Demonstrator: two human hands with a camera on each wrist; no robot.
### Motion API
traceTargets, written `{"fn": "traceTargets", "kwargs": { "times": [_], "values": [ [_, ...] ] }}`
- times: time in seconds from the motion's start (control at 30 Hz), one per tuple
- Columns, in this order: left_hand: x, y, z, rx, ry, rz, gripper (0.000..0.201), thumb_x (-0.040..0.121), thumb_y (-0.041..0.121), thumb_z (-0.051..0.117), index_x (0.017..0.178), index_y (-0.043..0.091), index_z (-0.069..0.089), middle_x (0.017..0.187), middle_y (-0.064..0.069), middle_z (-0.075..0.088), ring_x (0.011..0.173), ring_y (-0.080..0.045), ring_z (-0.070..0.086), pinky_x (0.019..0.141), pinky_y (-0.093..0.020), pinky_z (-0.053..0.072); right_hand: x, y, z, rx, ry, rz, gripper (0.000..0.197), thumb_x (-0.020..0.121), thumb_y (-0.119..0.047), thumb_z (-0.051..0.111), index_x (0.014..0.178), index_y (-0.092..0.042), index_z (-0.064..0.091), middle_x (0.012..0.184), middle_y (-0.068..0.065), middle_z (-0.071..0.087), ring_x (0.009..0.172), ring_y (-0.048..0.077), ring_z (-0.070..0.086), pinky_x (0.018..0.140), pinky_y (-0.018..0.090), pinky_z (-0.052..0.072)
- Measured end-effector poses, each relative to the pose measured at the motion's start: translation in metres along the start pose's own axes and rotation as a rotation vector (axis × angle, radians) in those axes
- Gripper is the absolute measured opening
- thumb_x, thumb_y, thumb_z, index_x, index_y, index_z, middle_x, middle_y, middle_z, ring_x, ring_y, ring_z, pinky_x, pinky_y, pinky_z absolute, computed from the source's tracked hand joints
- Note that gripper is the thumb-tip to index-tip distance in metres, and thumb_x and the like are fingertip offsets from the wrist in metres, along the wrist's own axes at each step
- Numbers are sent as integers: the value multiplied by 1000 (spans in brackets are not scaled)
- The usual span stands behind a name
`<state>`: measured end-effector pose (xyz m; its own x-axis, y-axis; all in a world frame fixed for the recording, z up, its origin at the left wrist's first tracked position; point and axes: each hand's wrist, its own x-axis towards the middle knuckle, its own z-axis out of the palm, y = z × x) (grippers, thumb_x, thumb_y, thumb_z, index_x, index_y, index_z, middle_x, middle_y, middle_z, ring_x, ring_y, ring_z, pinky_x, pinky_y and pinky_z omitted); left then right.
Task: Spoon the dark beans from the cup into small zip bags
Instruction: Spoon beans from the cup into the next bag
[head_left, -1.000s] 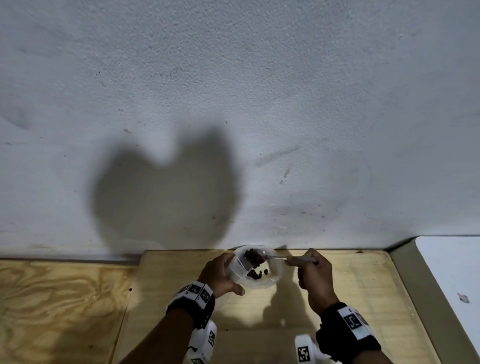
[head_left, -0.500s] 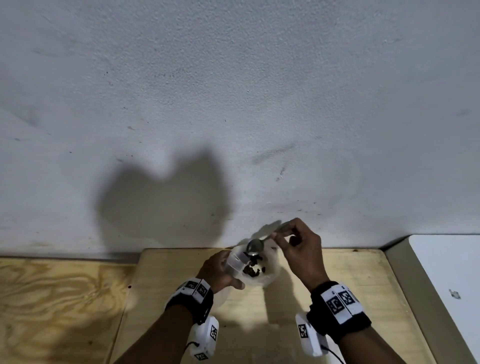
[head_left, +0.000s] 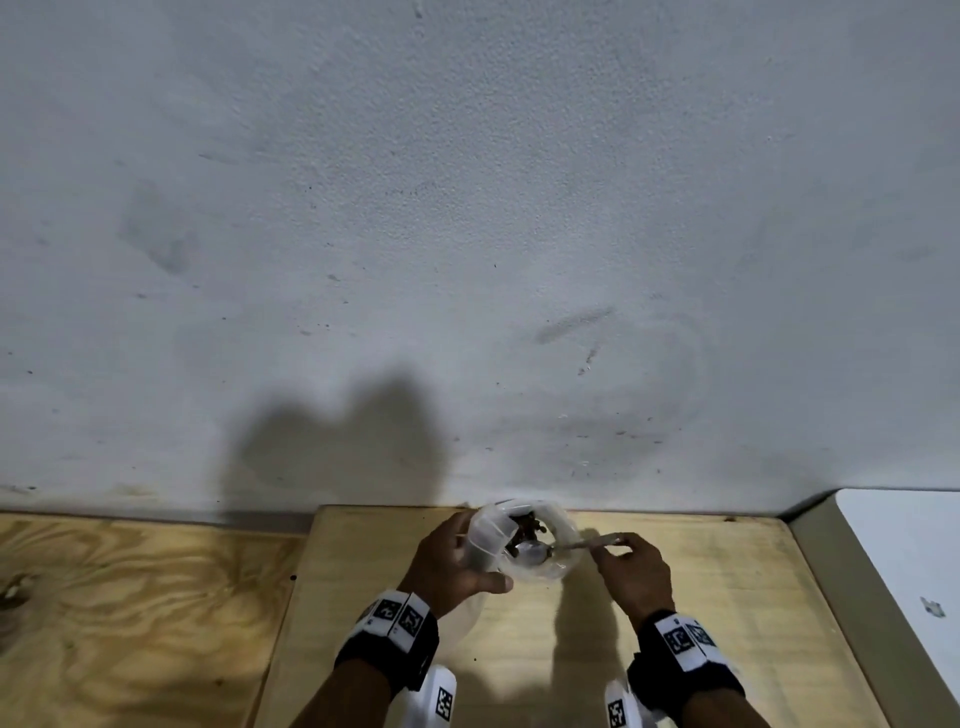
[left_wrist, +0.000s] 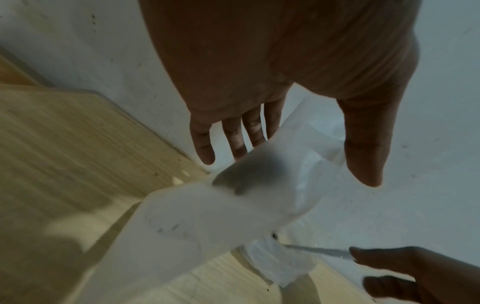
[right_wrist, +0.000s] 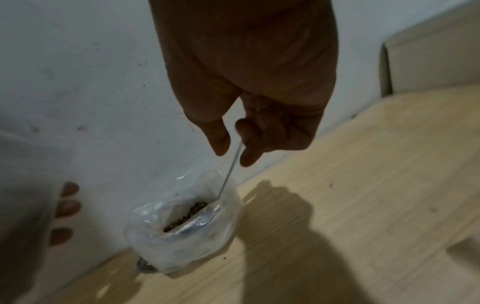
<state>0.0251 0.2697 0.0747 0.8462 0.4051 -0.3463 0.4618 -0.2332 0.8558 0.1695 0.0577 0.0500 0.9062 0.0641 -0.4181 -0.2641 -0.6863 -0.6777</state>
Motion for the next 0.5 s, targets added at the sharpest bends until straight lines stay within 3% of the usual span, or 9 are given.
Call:
{"fn": "traceTargets", "kwargs": {
  "times": [0.07, 0.1, 0.17, 0.23, 0.33, 0.4, 0.5],
  "values": [
    [-5, 8, -4, -11, -7, 27, 83, 56, 27, 94, 124, 38, 46, 110, 24, 56, 102, -4, 55, 73, -10, 41, -11, -2, -9, -88, 40, -8, 33, 87, -48, 68, 106, -30, 48, 83, 2, 71, 72, 23, 63, 63, 32, 45],
    [-6, 12, -6, -22, -12, 36, 86, 56, 27, 94, 127, 37, 46, 113, 23, 56, 104, -4, 54, 75, -11, 40, -18, -5, -13, -61, 76, -47, 32, 88, -44, 68, 107, -31, 47, 77, 0, 70, 73, 22, 63, 63, 32, 43],
    [-9, 18, -11, -33, -31, 58, 85, 55, 27, 94, 126, 37, 49, 114, 21, 58, 103, -2, 55, 75, -10, 41, -36, -20, -17, 56, 69, -202, 16, 89, -28, 70, 101, -26, 60, 68, -3, 66, 73, 21, 63, 65, 31, 43],
    [-11, 22, -15, -30, -86, 96, 83, 52, 29, 95, 124, 36, 54, 114, 20, 63, 103, -2, 58, 77, -11, 44, -61, -46, -19, 173, -159, -378, 13, 93, -16, 66, 99, -27, 70, 60, -8, 59, 61, 12, 56, 60, 26, 40],
    [-17, 27, -19, -13, -159, 154, 87, 48, 33, 94, 126, 32, 57, 117, 16, 66, 111, -7, 60, 85, -21, 48, -94, -86, -22, 176, -534, -424, 23, 102, -16, 52, 97, -7, 72, 51, -13, 54, 48, 3, 44, 50, 16, 35],
    [-21, 30, -20, -6, -162, 175, 89, 49, 28, 95, 129, 28, 56, 120, 13, 65, 113, -9, 59, 88, -24, 49, -105, -103, -24, 7, -602, -450, 35, 99, -24, 52, 82, 1, 68, 54, -7, 57, 49, 6, 46, 55, 21, 36],
    [-31, 34, -25, 19, -129, 191, 100, 47, 33, 96, 136, 26, 50, 128, 11, 59, 118, -10, 55, 95, -28, 49, -116, -115, -27, -132, -604, -499, 29, 90, -27, 59, 72, -7, 71, 63, -3, 67, 56, 5, 55, 59, 22, 41]
  ]
}}
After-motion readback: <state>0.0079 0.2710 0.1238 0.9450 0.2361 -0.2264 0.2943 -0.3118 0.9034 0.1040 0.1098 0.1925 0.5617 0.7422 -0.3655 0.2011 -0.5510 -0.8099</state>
